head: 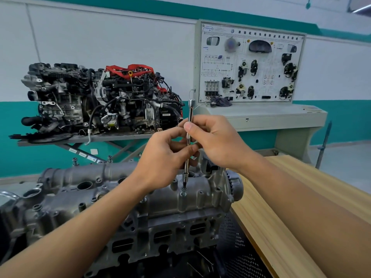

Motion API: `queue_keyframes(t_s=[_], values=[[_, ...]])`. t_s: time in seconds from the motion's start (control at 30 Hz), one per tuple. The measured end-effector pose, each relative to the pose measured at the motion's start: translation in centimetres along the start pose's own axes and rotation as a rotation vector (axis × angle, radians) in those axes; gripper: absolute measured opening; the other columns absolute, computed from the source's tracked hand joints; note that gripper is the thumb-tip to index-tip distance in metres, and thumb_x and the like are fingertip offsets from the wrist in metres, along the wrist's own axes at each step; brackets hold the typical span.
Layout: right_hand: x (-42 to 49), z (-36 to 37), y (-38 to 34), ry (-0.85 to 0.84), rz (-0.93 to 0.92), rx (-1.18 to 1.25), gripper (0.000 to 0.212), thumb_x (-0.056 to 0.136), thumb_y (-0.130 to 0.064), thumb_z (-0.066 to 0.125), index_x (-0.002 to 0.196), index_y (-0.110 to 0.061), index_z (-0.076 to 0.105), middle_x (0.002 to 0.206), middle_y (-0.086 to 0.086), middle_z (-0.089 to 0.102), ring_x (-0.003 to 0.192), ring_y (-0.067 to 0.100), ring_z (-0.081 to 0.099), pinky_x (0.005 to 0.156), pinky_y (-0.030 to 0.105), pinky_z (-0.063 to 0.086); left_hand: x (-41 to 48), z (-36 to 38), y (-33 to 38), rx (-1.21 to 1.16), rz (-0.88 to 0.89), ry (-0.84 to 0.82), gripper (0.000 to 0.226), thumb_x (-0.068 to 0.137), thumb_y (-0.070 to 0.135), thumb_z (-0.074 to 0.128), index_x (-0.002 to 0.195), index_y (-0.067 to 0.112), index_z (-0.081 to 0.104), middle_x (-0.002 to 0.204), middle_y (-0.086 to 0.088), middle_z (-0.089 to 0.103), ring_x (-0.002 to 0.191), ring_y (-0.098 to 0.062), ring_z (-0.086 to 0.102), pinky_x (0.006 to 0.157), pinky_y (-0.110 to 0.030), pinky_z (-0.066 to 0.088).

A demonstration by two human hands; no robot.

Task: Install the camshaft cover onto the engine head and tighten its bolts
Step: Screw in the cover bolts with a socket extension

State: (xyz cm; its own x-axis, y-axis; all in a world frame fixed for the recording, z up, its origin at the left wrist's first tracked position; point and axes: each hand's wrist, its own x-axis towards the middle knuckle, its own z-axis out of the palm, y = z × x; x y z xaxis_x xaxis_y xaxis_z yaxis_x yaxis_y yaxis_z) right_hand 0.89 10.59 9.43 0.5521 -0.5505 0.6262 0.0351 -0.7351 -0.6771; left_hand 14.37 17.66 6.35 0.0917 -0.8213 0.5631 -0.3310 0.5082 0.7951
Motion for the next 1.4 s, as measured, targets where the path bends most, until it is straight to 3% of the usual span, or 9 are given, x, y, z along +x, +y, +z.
queue_keyframes(t_s=[0.33,0.47,0.53,0.67,0.83,1.0,1.13,1.3,1.4], values=[[-0.6,0.7,0.9,0.093,-0.095,-0.072,0.022,0.099,-0.018,0.057,0.090,-0.005,0.072,0.076,0.009,0.074,0.072,0.025,0.072,0.071,0.042,0.061,-0.5,0.4,-1.1,0.111,0.125,-0.024,0.025,0.098,0.004,0.059,0.122,0.008,0.063,0.101,-0.010,0.077,0.091,-0.031,0.075,0.082,-0.055,0.059],[-0.7,0.6,0.4,0.123,-0.047,-0.078,0.026,0.096,-0.020,0.063,0.072,-0.013,0.069,0.056,-0.007,0.066,0.050,0.003,0.058,0.052,0.019,0.047,-0.3,0.0,-0.4,0.140,0.082,-0.060,0.018,0.099,0.004,0.058,0.115,0.009,0.064,0.090,-0.013,0.078,0.082,-0.037,0.075,0.077,-0.046,0.062],[-0.6,0.6,0.0,0.134,-0.012,-0.105,0.030,0.094,-0.023,0.067,0.067,-0.011,0.069,0.047,-0.009,0.058,0.041,0.000,0.047,0.045,0.013,0.038,-0.3,-0.1,-0.2,0.210,0.059,-0.053,0.010,0.095,0.013,0.066,0.104,0.013,0.068,0.084,-0.016,0.076,0.081,-0.046,0.070,0.074,-0.054,0.060],[-0.1,0.4,-0.5,0.167,-0.011,-0.168,0.034,0.086,-0.032,0.076,0.066,-0.006,0.071,0.055,0.012,0.062,0.046,0.006,0.046,0.045,0.021,0.038,-0.6,0.1,0.1,0.296,0.035,0.099,0.030,0.075,0.038,0.083,0.084,0.012,0.072,0.073,-0.011,0.075,0.074,-0.036,0.071,0.071,-0.054,0.058],[0.6,0.4,-0.7,0.175,-0.030,-0.236,0.040,0.080,-0.033,0.081,0.055,-0.009,0.061,0.044,-0.011,0.046,0.041,0.002,0.039,0.044,0.011,0.031,-0.4,-0.6,0.0,0.274,0.056,0.166,0.023,0.077,0.025,0.085,0.075,0.005,0.073,0.067,-0.010,0.073,0.065,-0.036,0.070,0.062,-0.053,0.058],[0.7,-0.1,-1.2,0.081,-0.013,-0.156,0.035,0.089,-0.033,0.073,0.074,-0.001,0.071,0.064,0.015,0.066,0.050,0.008,0.052,0.052,0.024,0.043,-0.3,-0.9,-0.1,0.231,0.001,-0.008,0.007,0.092,0.010,0.068,0.093,0.009,0.075,0.081,-0.007,0.078,0.079,-0.023,0.076,0.073,-0.036,0.062],[0.8,-1.4,-1.8,-0.075,0.034,-0.050,0.022,0.099,-0.019,0.060,0.091,-0.003,0.073,0.089,0.006,0.077,0.056,0.010,0.060,0.049,0.013,0.042,-0.2,-1.8,0.4,0.224,-0.034,-0.177,0.017,0.100,0.007,0.056,0.101,0.013,0.072,0.092,0.000,0.079,0.086,-0.011,0.075,0.073,-0.019,0.057],[1.1,-1.9,-1.8,-0.131,0.051,-0.053,0.017,0.096,-0.019,0.064,0.087,-0.009,0.074,0.090,0.016,0.076,0.066,0.015,0.066,0.051,0.022,0.048,-0.2,-1.8,0.5,0.231,-0.012,-0.109,0.028,0.082,0.042,0.078,0.092,0.015,0.076,0.089,-0.025,0.073,0.080,-0.031,0.070,0.083,-0.062,0.055],[1.1,-1.4,-1.6,-0.038,0.037,-0.048,0.020,0.088,-0.022,0.075,0.077,-0.006,0.071,0.075,0.013,0.075,0.058,0.015,0.066,0.048,0.021,0.048,-0.2,-1.7,0.4,0.223,0.041,0.061,0.038,0.062,0.048,0.083,0.078,0.015,0.075,0.071,-0.007,0.076,0.065,-0.022,0.074,0.066,-0.042,0.063]])
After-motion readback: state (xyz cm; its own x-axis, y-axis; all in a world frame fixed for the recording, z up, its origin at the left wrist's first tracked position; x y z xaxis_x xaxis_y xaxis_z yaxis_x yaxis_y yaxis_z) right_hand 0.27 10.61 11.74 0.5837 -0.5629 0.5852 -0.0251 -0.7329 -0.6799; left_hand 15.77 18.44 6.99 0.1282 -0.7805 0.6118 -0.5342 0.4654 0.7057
